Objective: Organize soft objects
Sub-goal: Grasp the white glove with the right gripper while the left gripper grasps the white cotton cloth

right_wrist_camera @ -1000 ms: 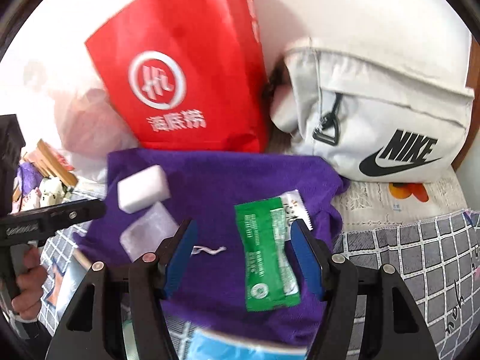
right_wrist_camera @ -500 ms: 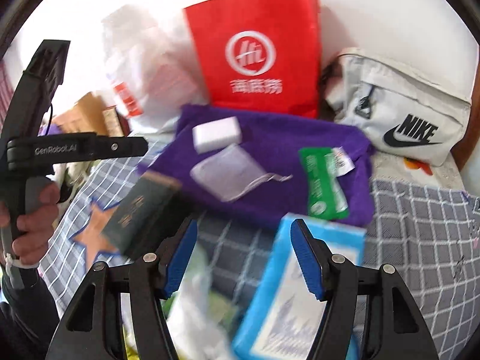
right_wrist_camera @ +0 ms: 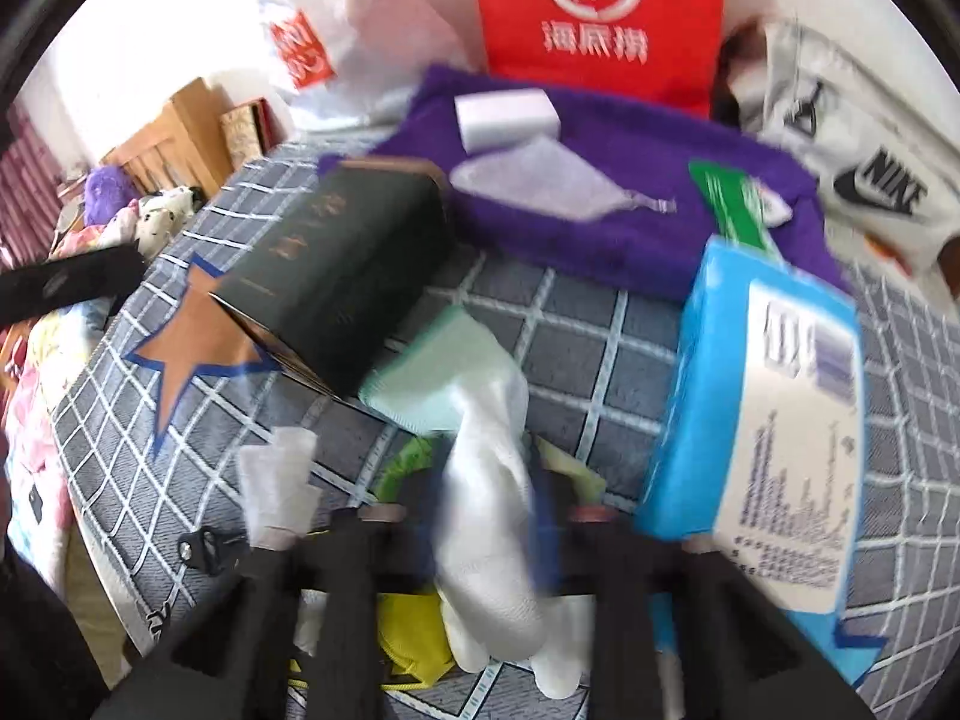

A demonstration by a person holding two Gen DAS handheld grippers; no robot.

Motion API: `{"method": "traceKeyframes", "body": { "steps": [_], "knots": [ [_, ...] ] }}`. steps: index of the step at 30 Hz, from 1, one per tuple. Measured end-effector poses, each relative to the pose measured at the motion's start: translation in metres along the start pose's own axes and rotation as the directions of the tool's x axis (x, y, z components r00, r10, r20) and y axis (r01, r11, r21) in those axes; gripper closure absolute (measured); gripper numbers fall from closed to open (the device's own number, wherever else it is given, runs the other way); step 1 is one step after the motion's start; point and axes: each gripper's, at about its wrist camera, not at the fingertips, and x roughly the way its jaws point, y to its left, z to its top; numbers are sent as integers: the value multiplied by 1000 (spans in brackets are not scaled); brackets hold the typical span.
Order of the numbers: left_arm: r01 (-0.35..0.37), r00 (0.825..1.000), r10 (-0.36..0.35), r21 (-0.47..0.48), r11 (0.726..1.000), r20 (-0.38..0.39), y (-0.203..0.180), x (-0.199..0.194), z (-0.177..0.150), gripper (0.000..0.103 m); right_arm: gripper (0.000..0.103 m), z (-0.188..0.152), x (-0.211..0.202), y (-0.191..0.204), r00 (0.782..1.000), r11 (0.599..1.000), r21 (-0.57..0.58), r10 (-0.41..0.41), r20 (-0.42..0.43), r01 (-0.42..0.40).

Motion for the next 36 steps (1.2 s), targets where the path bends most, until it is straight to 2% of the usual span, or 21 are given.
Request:
{"method": "traceKeyframes", "body": {
  "steps": [2, 7, 10, 13, 19, 25, 30, 36],
  "knots": [
    [4, 1000, -4, -1, 1000, -6, 2, -2, -8, 35, 93, -3, -11, -1, 999, 1000, 17, 6, 46, -7],
    [25, 999, -25, -8, 1000, -25, 2, -3, -23, 35, 93, -5, -62, -7, 982, 995, 79, 46, 185, -62],
    [25, 999, -25, -9, 1000, -41, -3, -2, -33, 35, 93, -10, -85, -15, 973, 988, 116, 72, 217, -99],
    [30, 998, -30, 8, 1000, -51, -13, -2, -43, 35, 93, -23, -104, -21, 968, 986, 132, 70, 240, -104],
    [36, 997, -32, 67, 997, -68, -42, 3, -64, 35, 93, -60, -126, -28, 971, 994, 104, 16, 238, -42],
    [35, 997, -22, 169, 985, -75, -77, 11, -87, 35, 93, -104, -126, -39, 980, 996, 85, 0, 200, -18],
    [3, 998, 14, 267, 964, -62, -102, 17, -97, 44, 92, -127, -115, -56, 984, 994, 111, -23, 178, 3],
    [-25, 995, 49, 266, 964, -84, -109, 35, -98, 54, 89, -138, -98, -73, 987, 989, 139, -61, 145, 41]
  ]
}}
